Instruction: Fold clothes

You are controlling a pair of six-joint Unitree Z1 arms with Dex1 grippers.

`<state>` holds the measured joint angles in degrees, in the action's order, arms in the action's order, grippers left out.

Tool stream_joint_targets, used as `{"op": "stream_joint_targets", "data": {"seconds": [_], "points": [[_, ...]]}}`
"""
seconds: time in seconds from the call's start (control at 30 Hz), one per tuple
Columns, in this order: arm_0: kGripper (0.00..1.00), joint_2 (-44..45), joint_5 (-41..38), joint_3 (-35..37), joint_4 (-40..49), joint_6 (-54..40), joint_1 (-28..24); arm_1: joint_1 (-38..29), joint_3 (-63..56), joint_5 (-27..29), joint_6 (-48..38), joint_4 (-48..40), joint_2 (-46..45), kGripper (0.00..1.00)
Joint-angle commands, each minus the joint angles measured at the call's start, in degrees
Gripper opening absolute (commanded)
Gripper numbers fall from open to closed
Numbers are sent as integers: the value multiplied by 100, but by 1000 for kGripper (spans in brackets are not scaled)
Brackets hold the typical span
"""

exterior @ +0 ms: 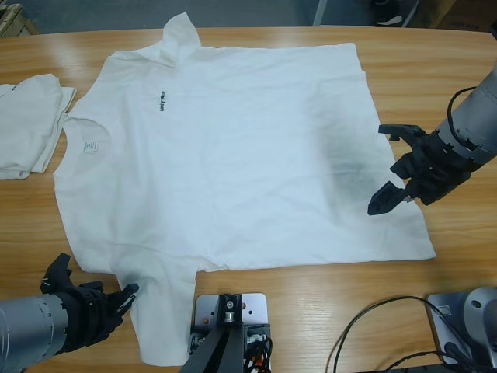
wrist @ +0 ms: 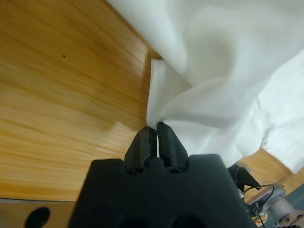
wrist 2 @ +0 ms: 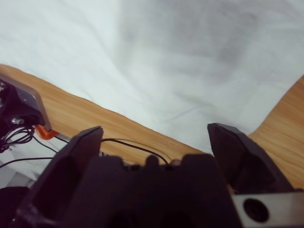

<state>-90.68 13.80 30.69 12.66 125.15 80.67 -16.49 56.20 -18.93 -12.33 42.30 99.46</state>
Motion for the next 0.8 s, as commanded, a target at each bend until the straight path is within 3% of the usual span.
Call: {"op": "stream_joint_targets", "data": {"seconds": [0.03,0.17,0.37,0.4,0.43,0.47,0.5,0.67,0.8], "points": [[0,786,47,1168,1907,442,-43,-73,-12,-100,64,-56,232,899],[0,921,-313,1983,3011,936,-43,-73,5,-125,78,-52,214,899],[0,705,-72,1727,3050,725,-43,-73,-16,-146,90,-47,200,903],[279,612,-53,1660,3032,507,-43,-73,-26,-146,90,-47,190,904],[643,554,-53,1595,3023,328,-31,-73,-30,-143,90,-47,183,908],[849,510,-35,1511,3008,69,6,-73,-33,-137,90,-47,188,908],[881,438,0,1438,2964,-142,27,-73,-39,-137,90,-47,190,908],[849,269,9,816,1932,-201,286,-73,-30,-111,90,-47,250,908],[727,-37,30,458,1048,-145,472,-73,-21,-111,99,-47,302,908]]}}
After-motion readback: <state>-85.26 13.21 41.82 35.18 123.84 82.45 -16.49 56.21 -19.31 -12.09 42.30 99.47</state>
